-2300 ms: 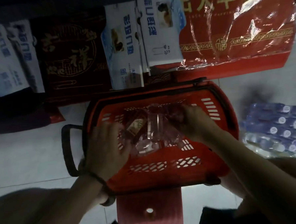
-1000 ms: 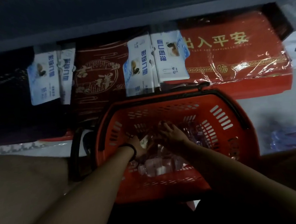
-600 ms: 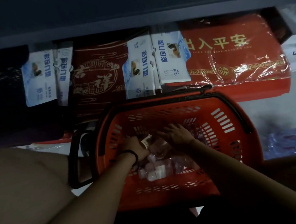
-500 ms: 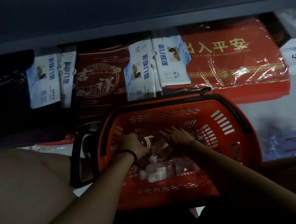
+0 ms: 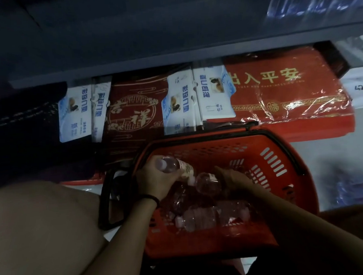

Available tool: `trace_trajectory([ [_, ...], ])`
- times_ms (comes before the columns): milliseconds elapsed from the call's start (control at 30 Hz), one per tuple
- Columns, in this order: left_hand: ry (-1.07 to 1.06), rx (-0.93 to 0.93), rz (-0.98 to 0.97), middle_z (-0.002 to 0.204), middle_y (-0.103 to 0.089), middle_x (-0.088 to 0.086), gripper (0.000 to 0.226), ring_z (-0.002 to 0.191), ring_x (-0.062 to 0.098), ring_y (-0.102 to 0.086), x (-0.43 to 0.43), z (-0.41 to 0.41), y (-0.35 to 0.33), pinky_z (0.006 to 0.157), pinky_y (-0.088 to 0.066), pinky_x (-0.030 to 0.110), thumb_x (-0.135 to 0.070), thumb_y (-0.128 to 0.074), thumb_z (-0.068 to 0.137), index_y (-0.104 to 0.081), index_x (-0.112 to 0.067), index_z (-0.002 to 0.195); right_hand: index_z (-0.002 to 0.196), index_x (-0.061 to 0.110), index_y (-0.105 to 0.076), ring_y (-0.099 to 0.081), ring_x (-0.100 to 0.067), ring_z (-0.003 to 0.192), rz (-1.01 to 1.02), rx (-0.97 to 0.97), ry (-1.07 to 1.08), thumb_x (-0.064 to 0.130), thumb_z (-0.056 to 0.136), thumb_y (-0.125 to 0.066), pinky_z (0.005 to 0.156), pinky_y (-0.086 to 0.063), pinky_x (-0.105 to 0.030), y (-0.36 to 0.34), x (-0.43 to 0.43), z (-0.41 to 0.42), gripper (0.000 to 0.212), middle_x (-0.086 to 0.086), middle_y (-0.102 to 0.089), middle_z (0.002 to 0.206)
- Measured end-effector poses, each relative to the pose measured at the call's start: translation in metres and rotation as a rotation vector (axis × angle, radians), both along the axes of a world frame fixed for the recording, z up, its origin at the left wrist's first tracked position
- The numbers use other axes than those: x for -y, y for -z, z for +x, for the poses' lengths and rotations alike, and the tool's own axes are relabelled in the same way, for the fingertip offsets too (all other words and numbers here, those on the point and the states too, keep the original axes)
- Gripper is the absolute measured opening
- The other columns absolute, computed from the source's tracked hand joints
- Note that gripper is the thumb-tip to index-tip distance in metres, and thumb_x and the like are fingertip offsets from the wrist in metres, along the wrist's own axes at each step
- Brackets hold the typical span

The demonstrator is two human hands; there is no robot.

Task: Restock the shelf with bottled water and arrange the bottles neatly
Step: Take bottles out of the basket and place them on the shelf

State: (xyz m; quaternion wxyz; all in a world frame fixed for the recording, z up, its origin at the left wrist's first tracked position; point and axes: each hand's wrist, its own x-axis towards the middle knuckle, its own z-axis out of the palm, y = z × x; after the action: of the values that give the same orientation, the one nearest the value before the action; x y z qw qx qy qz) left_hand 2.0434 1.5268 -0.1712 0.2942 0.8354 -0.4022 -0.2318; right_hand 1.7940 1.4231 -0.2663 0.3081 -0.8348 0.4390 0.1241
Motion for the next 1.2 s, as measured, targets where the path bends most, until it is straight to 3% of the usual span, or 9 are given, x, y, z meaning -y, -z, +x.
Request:
trace_trajectory([
  [200, -0.231, -0.264, -0.233, 0.08, -0.076, -0.008, 0.026, 0.08, 0.009, -0.073, 0.014, -0.014, -0.029, 0.075, -0.058, 0.03, -0.045, -0.086, 0.067, -0.074, -0.029, 0.083, 0.126, 0.024, -0.063, -0.074, -0.024, 0.113, 0.235, 0.676, 0.575, 0.038, 0.075, -0.093, 0.092, -0.06, -0.034, -0.057, -0.016, 0.007, 0.061, 0.005, -0.077, 0.117],
  [367, -0.423, -0.843, -0.504, 0.084, -0.079, 0.005, 0.004, 0.084, 0.032, -0.078, 0.03, -0.006, -0.067, 0.065, -0.061, 0.037, -0.016, -0.077, 0.09, -0.076, -0.018, 0.086, 0.136, 0.027, -0.051, -0.074, -0.012, 0.108, 0.393, 0.984, 0.695, 0.032, 0.09, -0.084, 0.074, -0.062, -0.024, -0.13, -0.008, 0.03, 0.056, 0.004, -0.073, 0.122],
  [533, -0.517, -1.37, -0.531, 0.114, -0.076, 0.017, 0.085, 0.088, 0.033, -0.078, 0.057, -0.011, -0.11, 0.086, -0.062, 0.054, -0.072, -0.078, 0.068, -0.066, -0.013, 0.127, 0.112, 0.026, -0.059, -0.077, -0.021, 0.087, 0.573, 1.177, 0.808, 0.02, 0.096, -0.074, 0.07, -0.06, -0.031, -0.181, -0.003, 0.054, 0.022, -0.002, -0.072, 0.107],
  [600, -0.477, -1.469, -0.527, 0.122, -0.073, 0.019, 0.106, 0.096, 0.038, -0.076, 0.065, -0.012, -0.126, 0.099, -0.055, 0.06, -0.081, -0.08, 0.057, -0.06, -0.016, 0.138, 0.123, 0.016, -0.063, -0.077, -0.034, 0.101, 0.637, 1.184, 0.77, 0.04, 0.09, -0.079, 0.084, -0.062, -0.046, -0.195, -0.005, 0.065, 0.044, -0.013, -0.075, 0.118],
  [667, -0.388, -1.49, -0.48, 0.119, -0.075, 0.017, 0.109, 0.102, 0.037, -0.075, 0.066, -0.008, -0.142, 0.107, -0.051, 0.058, -0.079, -0.085, 0.051, -0.061, -0.016, 0.136, 0.133, 0.011, -0.063, -0.075, -0.04, 0.112, 0.675, 1.177, 0.714, 0.05, 0.092, -0.073, 0.093, -0.061, -0.053, -0.206, -0.003, 0.068, 0.057, -0.018, -0.074, 0.127],
  [767, -0.23, -1.395, -0.479, 0.097, -0.073, 0.012, 0.04, 0.091, 0.032, -0.071, 0.06, 0.007, -0.165, 0.098, -0.052, 0.05, -0.039, -0.082, 0.078, -0.066, -0.018, 0.109, 0.136, 0.011, -0.058, -0.076, -0.04, 0.106, 0.73, 1.186, 0.74, 0.045, 0.097, -0.065, 0.079, -0.065, -0.049, -0.225, 0.01, 0.062, 0.052, -0.02, -0.075, 0.123],
  [867, -0.1, -1.351, -0.42, 0.105, -0.066, 0.018, 0.046, 0.091, 0.03, -0.066, 0.052, 0.026, -0.183, 0.093, -0.053, 0.048, -0.005, -0.075, 0.07, -0.062, -0.01, 0.114, 0.14, 0.016, -0.046, -0.08, -0.03, 0.094, 0.639, 1.186, 0.649, 0.027, 0.082, -0.085, 0.071, -0.065, -0.045, -0.257, 0.021, 0.057, 0.071, -0.017, -0.073, 0.123],
  [967, 0.038, -1.181, -0.454, 0.132, -0.067, 0.02, 0.063, 0.113, 0.037, -0.07, 0.047, 0.026, -0.2, 0.101, -0.055, 0.052, -0.014, -0.087, 0.078, -0.062, -0.017, 0.135, 0.132, 0.021, -0.048, -0.081, -0.022, 0.084, 0.546, 1.217, 0.584, 0.003, 0.083, -0.082, 0.057, -0.062, -0.031, -0.295, 0.025, 0.059, 0.062, -0.014, -0.073, 0.12],
  [1200, 0.028, -0.922, -0.652, 0.138, -0.061, 0.006, 0.06, 0.12, 0.038, -0.068, 0.048, 0.011, -0.277, 0.089, -0.06, 0.063, -0.052, -0.088, 0.078, -0.05, -0.059, 0.123, 0.121, 0.009, -0.07, -0.078, -0.035, 0.092, 0.33, 1.356, 0.415, 0.003, 0.088, -0.08, 0.075, -0.065, -0.044, -0.394, 0.019, 0.082, 0.036, -0.015, -0.078, 0.105],
])
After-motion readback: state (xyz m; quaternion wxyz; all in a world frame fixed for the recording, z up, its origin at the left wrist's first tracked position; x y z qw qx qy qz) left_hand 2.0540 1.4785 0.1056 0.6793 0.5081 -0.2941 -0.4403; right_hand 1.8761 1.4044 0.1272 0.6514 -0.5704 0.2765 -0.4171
